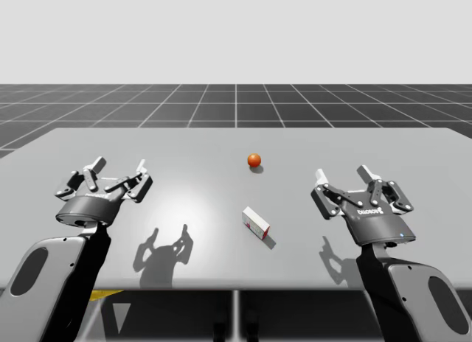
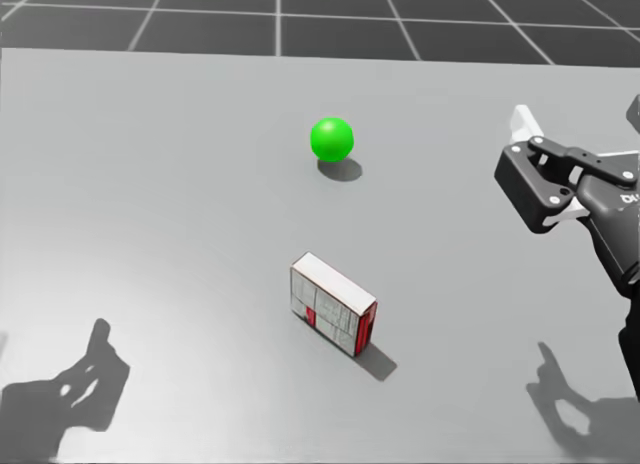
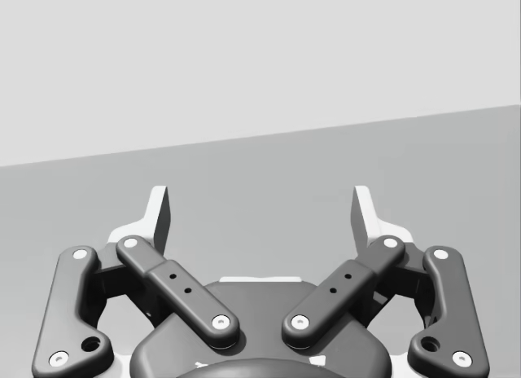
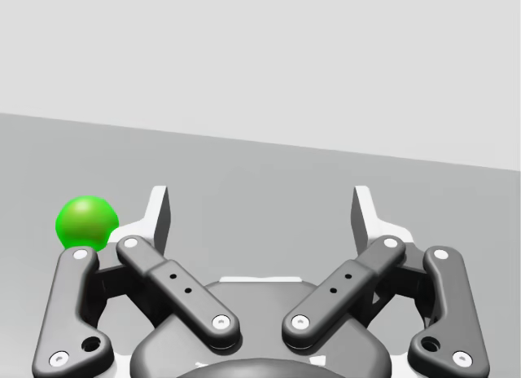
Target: Watch the red light. When it turns green, pick up the object.
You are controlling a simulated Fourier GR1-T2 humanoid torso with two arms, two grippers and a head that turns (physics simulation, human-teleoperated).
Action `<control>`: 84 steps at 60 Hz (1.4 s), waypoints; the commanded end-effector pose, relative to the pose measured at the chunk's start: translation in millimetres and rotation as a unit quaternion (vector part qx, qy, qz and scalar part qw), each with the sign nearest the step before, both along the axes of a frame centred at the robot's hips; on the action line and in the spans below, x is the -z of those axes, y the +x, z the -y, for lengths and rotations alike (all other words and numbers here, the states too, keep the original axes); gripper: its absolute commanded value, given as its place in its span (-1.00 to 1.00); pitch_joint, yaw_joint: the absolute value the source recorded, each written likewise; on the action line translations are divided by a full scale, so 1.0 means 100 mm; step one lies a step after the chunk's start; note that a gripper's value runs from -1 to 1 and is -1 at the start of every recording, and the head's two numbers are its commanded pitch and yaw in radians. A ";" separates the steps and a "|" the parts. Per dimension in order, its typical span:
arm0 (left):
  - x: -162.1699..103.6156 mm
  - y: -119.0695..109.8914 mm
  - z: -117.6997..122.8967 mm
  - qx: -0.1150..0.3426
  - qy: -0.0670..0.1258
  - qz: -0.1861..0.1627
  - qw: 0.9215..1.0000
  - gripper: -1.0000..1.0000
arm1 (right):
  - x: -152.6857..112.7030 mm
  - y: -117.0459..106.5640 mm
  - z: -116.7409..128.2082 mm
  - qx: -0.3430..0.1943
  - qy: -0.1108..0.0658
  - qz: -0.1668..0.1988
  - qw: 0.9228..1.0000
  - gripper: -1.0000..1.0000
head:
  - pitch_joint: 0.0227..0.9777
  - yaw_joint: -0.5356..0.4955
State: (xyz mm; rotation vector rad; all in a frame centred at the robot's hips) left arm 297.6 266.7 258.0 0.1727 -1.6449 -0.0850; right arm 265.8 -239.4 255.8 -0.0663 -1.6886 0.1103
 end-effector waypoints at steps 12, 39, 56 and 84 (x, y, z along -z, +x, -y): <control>0.01 0.01 0.02 0.003 0.007 -0.004 1.000 -1.00 | -0.01 0.00 -0.02 -0.004 0.001 -0.003 1.000 -1.00 | 0.78 -0.16; 0.04 0.00 0.05 0.003 0.016 -0.004 1.000 -1.00 | -0.10 -0.26 -0.28 -0.150 0.023 -0.048 0.987 -1.00 | 0.76 -0.16; 0.07 0.01 0.05 0.003 0.022 -0.009 1.000 -1.00 | 0.08 -0.59 -0.34 -0.276 0.035 -0.097 0.956 -1.00 | 0.77 -0.16; 0.10 0.02 0.07 0.005 0.029 -0.012 0.999 -1.00 | 0.64 -0.77 -0.45 -0.344 0.026 -0.136 0.929 -1.00 | 0.77 -0.15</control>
